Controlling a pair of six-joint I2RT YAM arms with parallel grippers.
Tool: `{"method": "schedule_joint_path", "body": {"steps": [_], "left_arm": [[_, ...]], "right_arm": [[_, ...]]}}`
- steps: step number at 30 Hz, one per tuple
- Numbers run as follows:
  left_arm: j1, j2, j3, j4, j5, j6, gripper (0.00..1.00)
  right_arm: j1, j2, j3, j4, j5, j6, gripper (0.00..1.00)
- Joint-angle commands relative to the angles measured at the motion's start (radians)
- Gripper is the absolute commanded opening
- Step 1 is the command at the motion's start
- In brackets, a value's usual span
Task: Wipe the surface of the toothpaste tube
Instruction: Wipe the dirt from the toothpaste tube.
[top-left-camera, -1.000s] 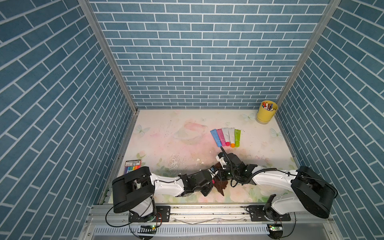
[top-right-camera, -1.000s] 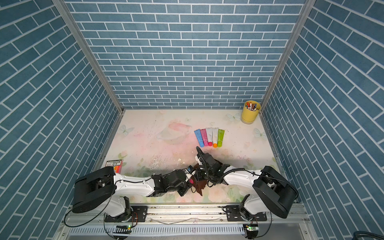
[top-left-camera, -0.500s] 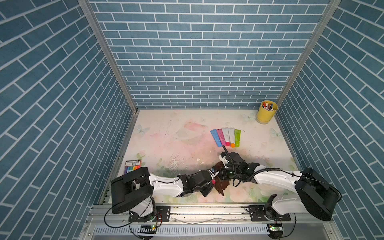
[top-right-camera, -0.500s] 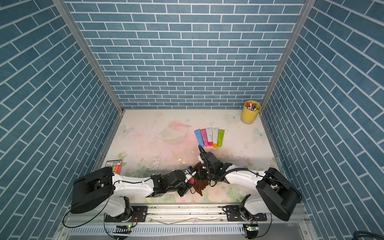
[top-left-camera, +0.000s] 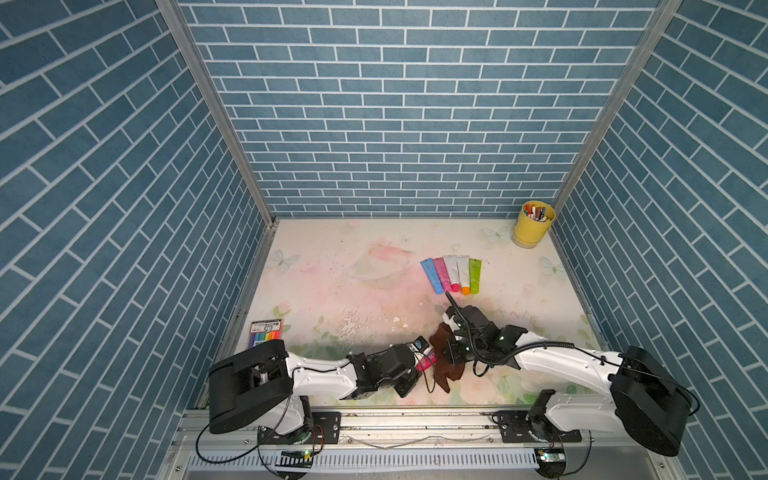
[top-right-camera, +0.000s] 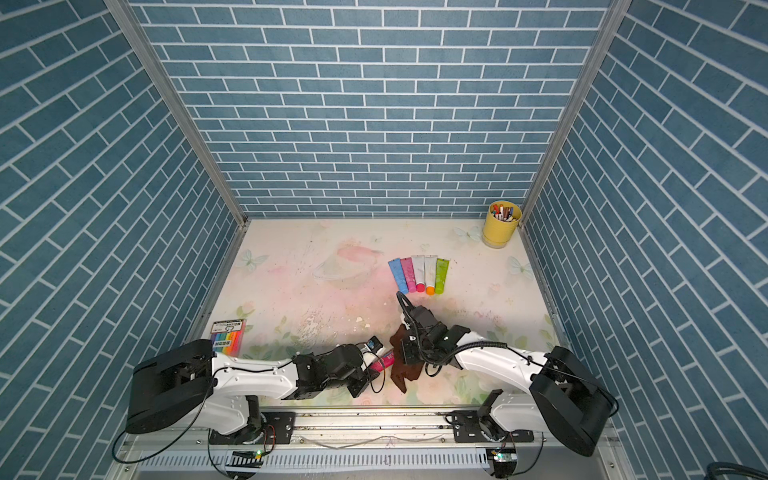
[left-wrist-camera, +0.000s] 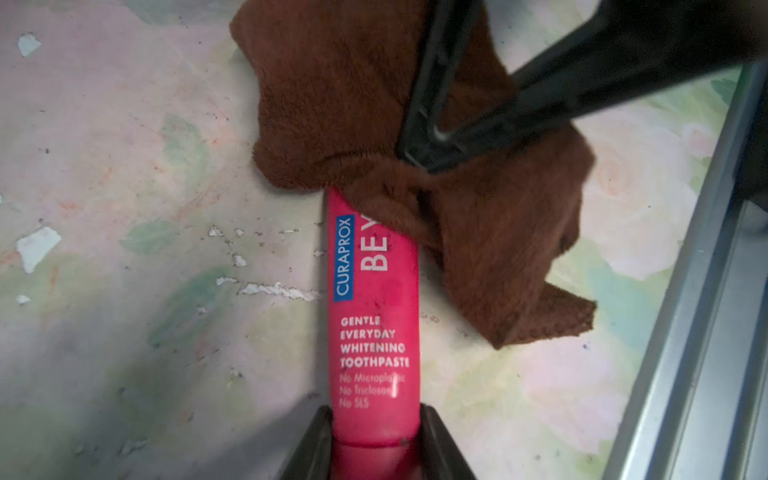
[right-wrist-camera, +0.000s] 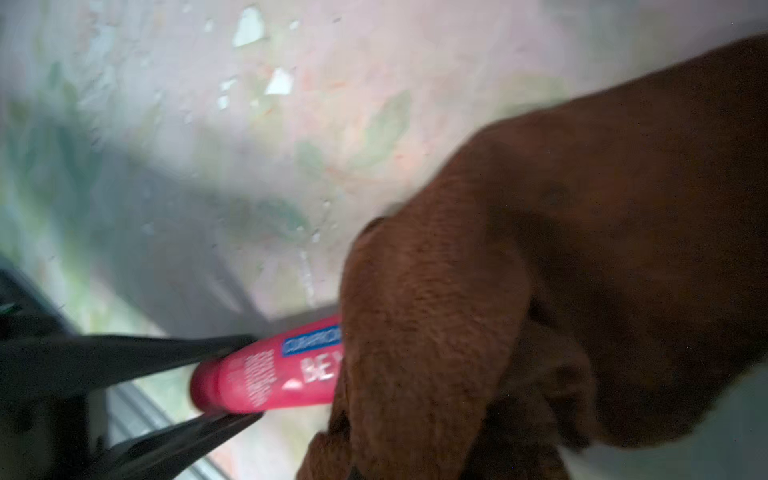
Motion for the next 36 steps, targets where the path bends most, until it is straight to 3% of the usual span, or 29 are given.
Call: {"method": "schedule_joint_path", "body": {"steps": [1, 4, 8, 15, 25, 36], "left_arm": [[-0.002, 0.02, 0.033, 0.017, -0.047, -0.001, 0.0], [-0.003, 0.022, 0.034, 0.021, -0.049, -0.001, 0.0], [-0.002, 0.02, 0.032, 0.026, -0.044, 0.002, 0.0], [-0.002, 0.019, 0.031, 0.028, -0.039, 0.004, 0.0], [-0.001, -0.027, -0.006, 0.038, -0.036, -0.01, 0.0], [-0.001, -0.044, -0.025, 0.043, -0.022, -0.018, 0.0]], "right_arm": [[0.036, -0.024, -0.007, 0.059, -0.144, 0.0, 0.0], [0.048, -0.005, -0.031, 0.144, -0.212, 0.022, 0.0], [0.054, 0.05, -0.038, 0.178, -0.199, 0.028, 0.0], [0.033, 0.165, 0.013, 0.024, -0.008, 0.017, 0.0], [-0.084, 0.259, 0.067, -0.11, 0.134, -0.01, 0.0], [-0.229, 0.189, 0.087, -0.091, 0.113, -0.08, 0.0]]}}
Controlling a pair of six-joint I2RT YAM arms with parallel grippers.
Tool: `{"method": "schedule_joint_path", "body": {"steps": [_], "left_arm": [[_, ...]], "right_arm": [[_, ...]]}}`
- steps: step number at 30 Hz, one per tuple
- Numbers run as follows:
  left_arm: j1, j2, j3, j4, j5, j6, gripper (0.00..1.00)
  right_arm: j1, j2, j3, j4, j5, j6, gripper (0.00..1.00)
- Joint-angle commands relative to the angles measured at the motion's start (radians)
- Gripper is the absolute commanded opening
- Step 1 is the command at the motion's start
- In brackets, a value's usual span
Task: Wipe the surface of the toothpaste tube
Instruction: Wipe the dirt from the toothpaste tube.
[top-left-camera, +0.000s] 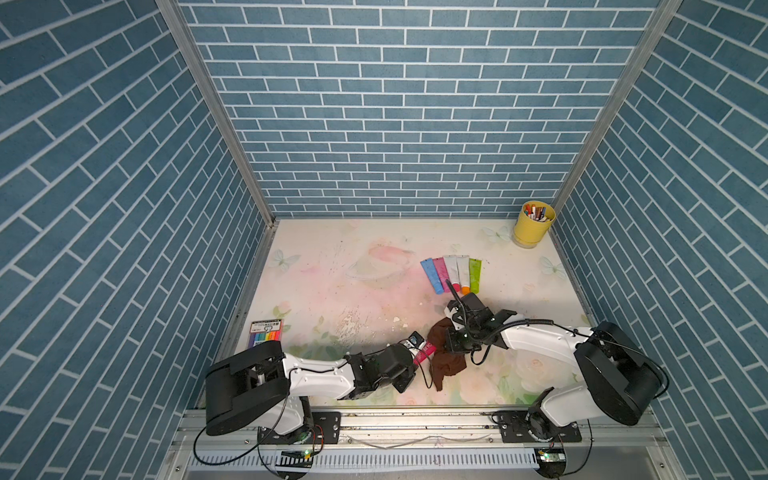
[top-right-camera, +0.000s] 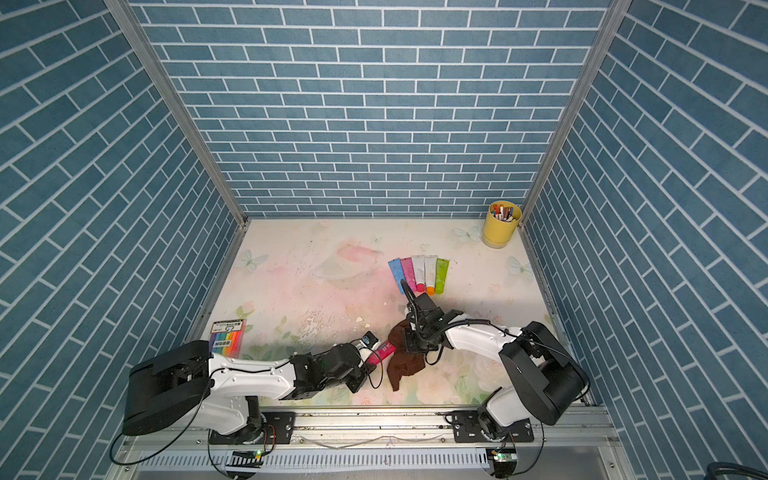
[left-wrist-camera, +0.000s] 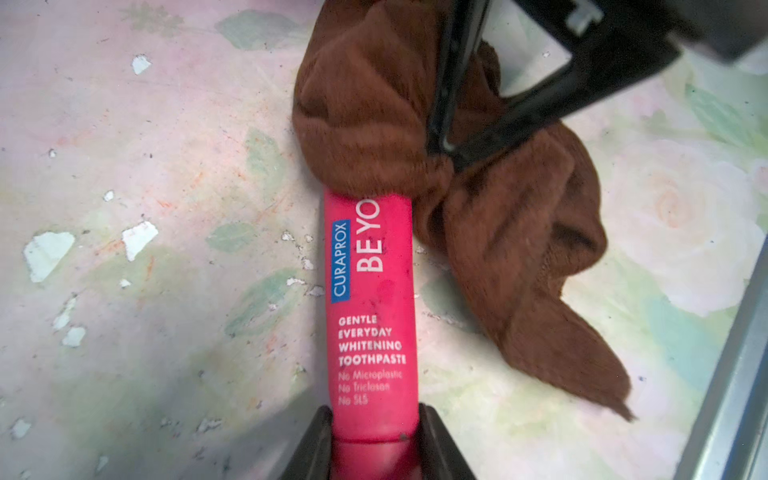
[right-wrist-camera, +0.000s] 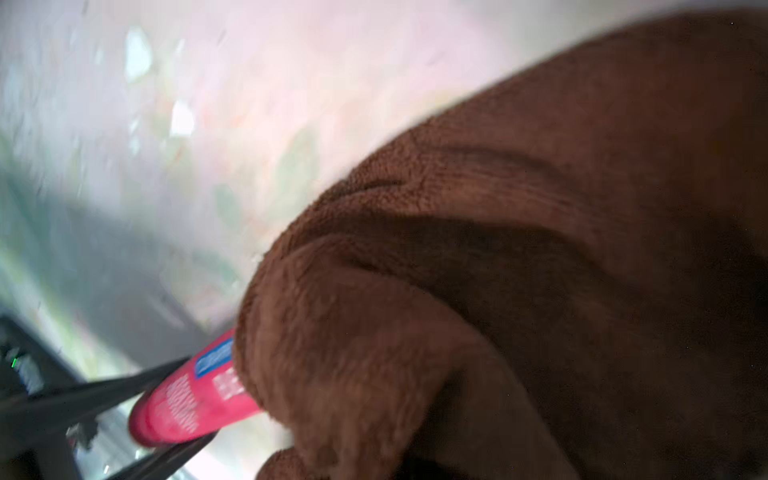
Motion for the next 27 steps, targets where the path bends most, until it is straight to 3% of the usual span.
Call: {"method": "schedule_joint_path", "body": {"steps": [1, 6, 12, 19, 27], "left_arm": [[-0.01, -0.011, 0.0, 0.032, 0.055, 0.012, 0.0], [-0.01, 0.006, 0.007, 0.032, 0.058, 0.016, 0.0], [-0.011, 0.02, 0.015, 0.032, 0.06, 0.017, 0.0], [-0.011, 0.02, 0.014, 0.03, 0.051, 0.015, 0.0], [-0.01, 0.02, 0.021, 0.009, 0.003, 0.01, 0.0]], "right_arm": [[-0.026, -0.029, -0.007, -0.026, 0.109, -0.058, 0.0], [0.062, -0.073, 0.031, 0.022, -0.017, -0.087, 0.0], [0.176, 0.009, 0.091, 0.093, -0.122, -0.091, 0.0], [0.182, 0.075, 0.068, 0.106, -0.125, -0.067, 0.0], [0.207, -0.051, -0.043, 0.112, -0.112, -0.018, 0.0]]}}
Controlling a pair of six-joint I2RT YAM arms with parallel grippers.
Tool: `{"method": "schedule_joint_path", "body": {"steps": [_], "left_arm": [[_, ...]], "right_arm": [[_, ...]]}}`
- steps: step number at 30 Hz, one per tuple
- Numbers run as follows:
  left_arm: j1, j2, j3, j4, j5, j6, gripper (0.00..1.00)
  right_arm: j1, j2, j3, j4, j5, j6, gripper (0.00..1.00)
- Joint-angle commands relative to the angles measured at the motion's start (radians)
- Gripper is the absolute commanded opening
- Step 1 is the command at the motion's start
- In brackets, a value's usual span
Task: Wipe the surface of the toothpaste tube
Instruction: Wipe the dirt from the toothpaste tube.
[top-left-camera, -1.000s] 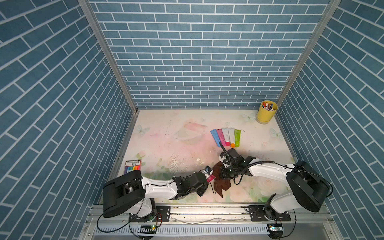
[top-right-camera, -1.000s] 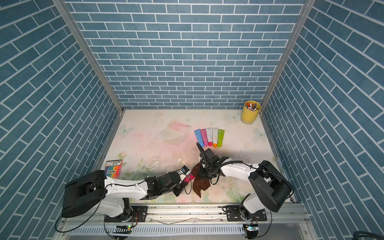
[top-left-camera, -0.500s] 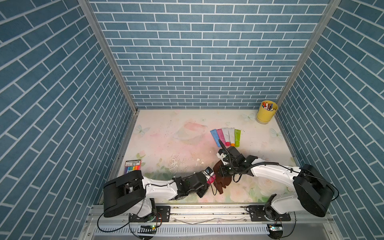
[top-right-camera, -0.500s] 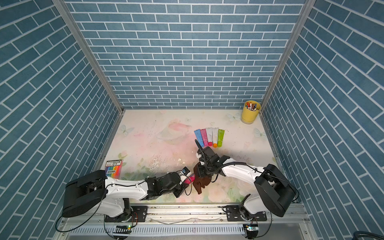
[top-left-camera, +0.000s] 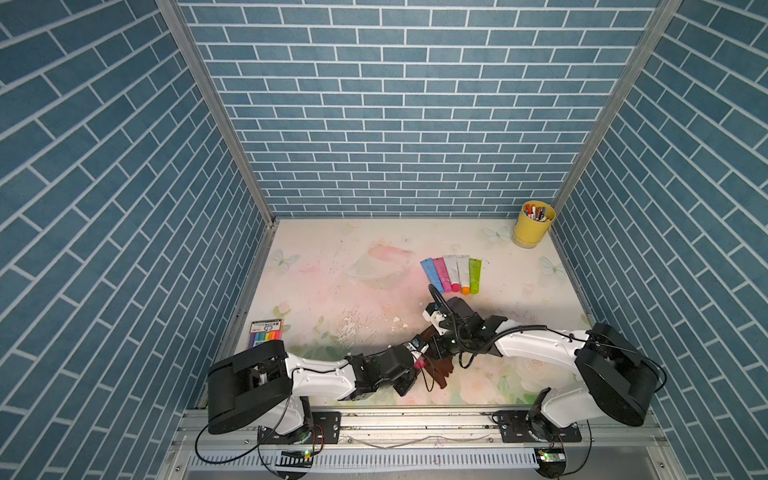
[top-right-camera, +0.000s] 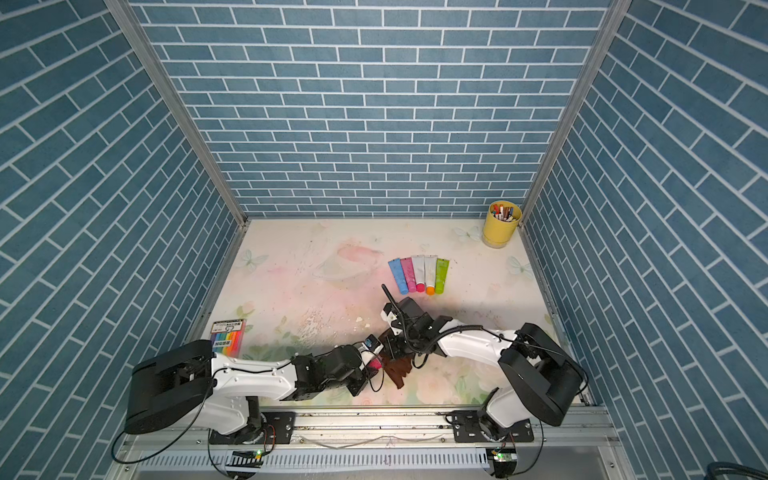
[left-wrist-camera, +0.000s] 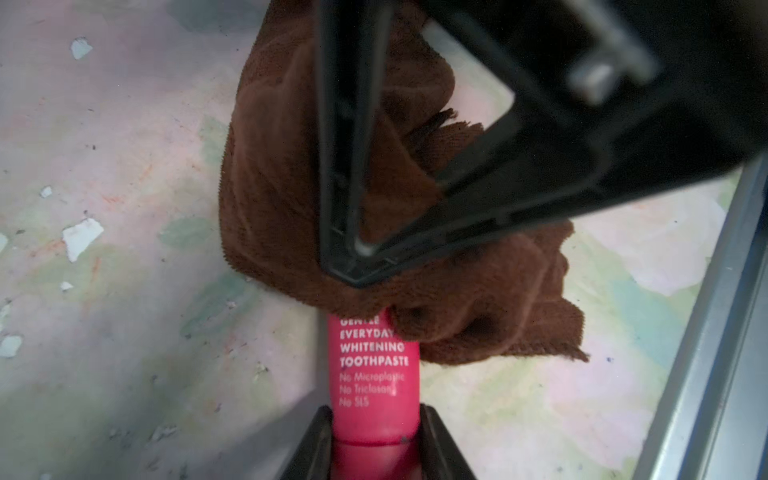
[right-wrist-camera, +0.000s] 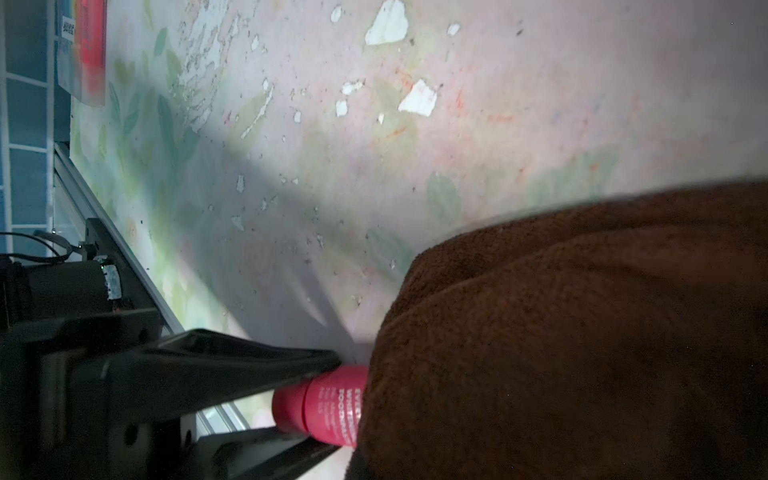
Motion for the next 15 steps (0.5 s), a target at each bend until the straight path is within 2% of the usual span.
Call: {"method": "schedule_joint_path", "body": {"steps": [1, 7, 15], "left_arm": [[-0.002, 0.01, 0.021, 0.001, -0.029, 0.006, 0.0], [-0.002, 0.003, 0.018, 0.005, -0.029, 0.005, 0.0], [-0.002, -0.001, 0.015, 0.003, -0.035, 0.0, 0.0]], "right_arm": [[0.017, -0.038, -0.043, -0.029, -0.001, 0.03, 0.0], [0.031, -0.03, -0.052, 0.019, -0.004, 0.042, 0.0], [0.02, 0.05, -0.013, -0.1, 0.179, 0.033, 0.0]]}}
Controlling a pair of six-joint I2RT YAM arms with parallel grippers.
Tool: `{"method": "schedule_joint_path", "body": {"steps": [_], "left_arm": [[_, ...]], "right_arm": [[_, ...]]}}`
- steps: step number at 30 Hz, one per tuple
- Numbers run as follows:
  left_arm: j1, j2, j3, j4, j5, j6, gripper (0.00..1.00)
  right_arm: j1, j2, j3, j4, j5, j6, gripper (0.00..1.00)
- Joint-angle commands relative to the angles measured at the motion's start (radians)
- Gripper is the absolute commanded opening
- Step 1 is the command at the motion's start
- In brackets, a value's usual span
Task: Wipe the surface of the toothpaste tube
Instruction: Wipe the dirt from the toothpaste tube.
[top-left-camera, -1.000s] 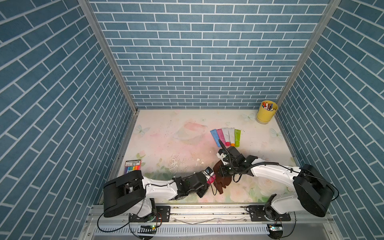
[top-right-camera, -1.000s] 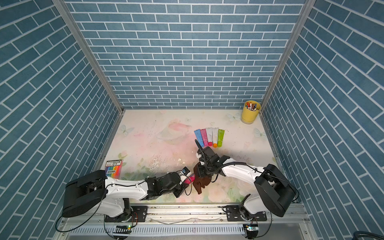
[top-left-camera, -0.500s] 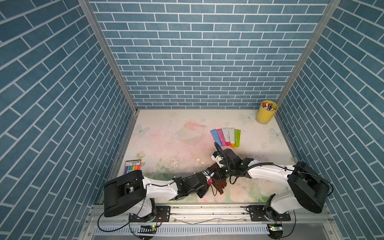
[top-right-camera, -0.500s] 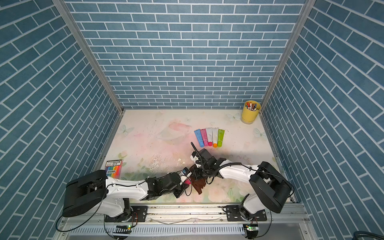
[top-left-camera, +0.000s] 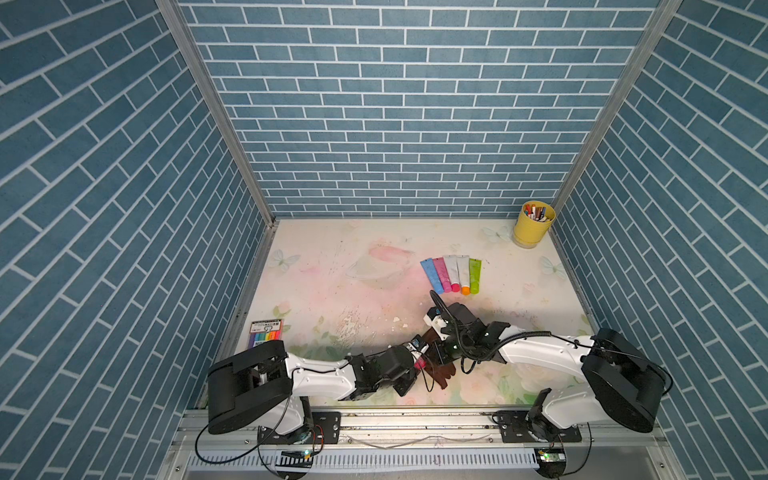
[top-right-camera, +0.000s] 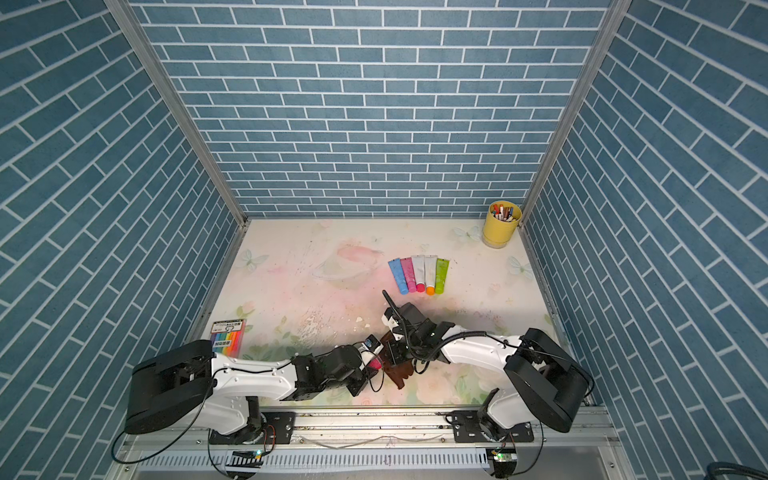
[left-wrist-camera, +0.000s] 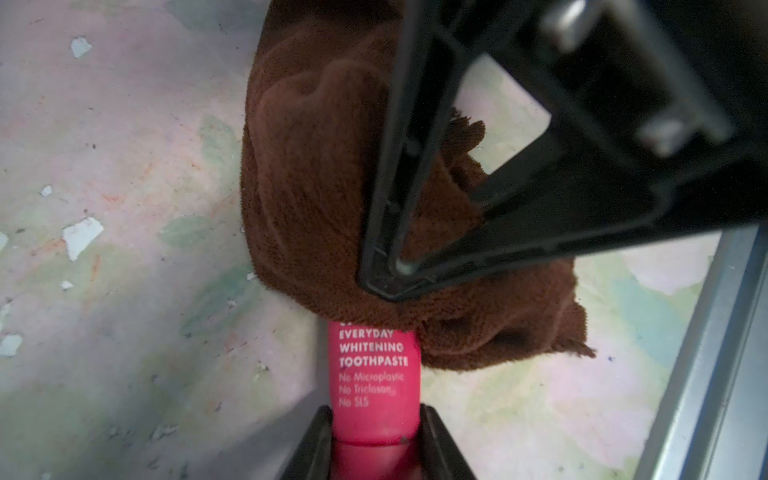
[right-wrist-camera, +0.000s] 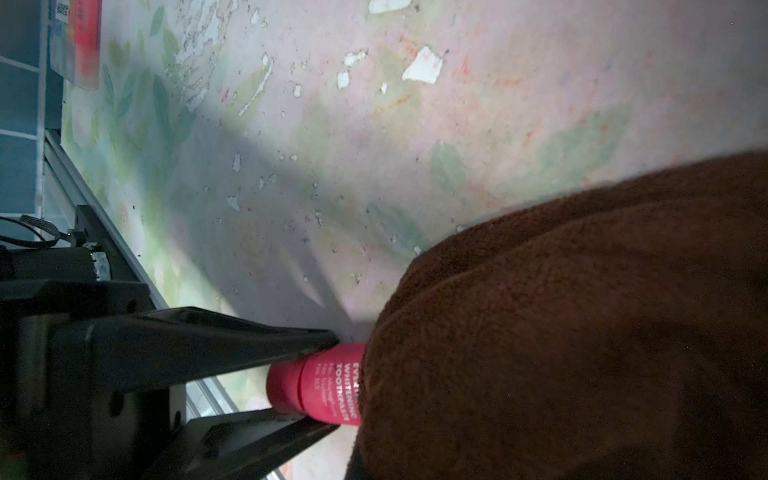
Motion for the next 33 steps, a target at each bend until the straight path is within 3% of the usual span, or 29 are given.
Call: {"method": "schedule_joint_path", "body": {"steps": [1, 5, 13, 15, 18, 24, 29, 33], "left_arm": [[-0.002, 0.001, 0.017, 0.0, -0.05, -0.007, 0.0], [-0.002, 0.008, 0.022, -0.007, -0.055, -0.009, 0.0], [-0.003, -0.009, 0.01, -0.003, -0.054, -0.009, 0.0], [-0.003, -0.005, 0.013, -0.002, -0.049, -0.006, 0.0], [-0.002, 0.009, 0.021, -0.003, -0.045, -0.004, 0.0], [-0.002, 0.025, 0.029, -0.005, -0.046, -0.004, 0.0], [-0.003, 0.038, 0.036, -0.008, -0.045, -0.002, 0.0], [-0.002, 0.037, 0.036, -0.007, -0.043, -0.003, 0.0]], "right_arm": [[-0.01, 0.066, 0.01, -0.139, 0.162, 0.015, 0.0], [-0.052, 0.084, 0.007, -0.206, 0.291, 0.028, 0.0], [-0.187, 0.022, -0.04, -0.221, 0.355, 0.02, 0.0], [-0.195, 0.008, -0.042, -0.186, 0.307, 0.01, 0.0], [-0.176, -0.003, -0.056, -0.068, 0.126, 0.013, 0.0], [-0.016, -0.022, -0.022, -0.022, 0.02, 0.039, 0.0], [0.051, -0.038, -0.04, 0.048, -0.095, 0.076, 0.0], [0.064, -0.025, -0.052, 0.064, -0.102, 0.081, 0.0]]}}
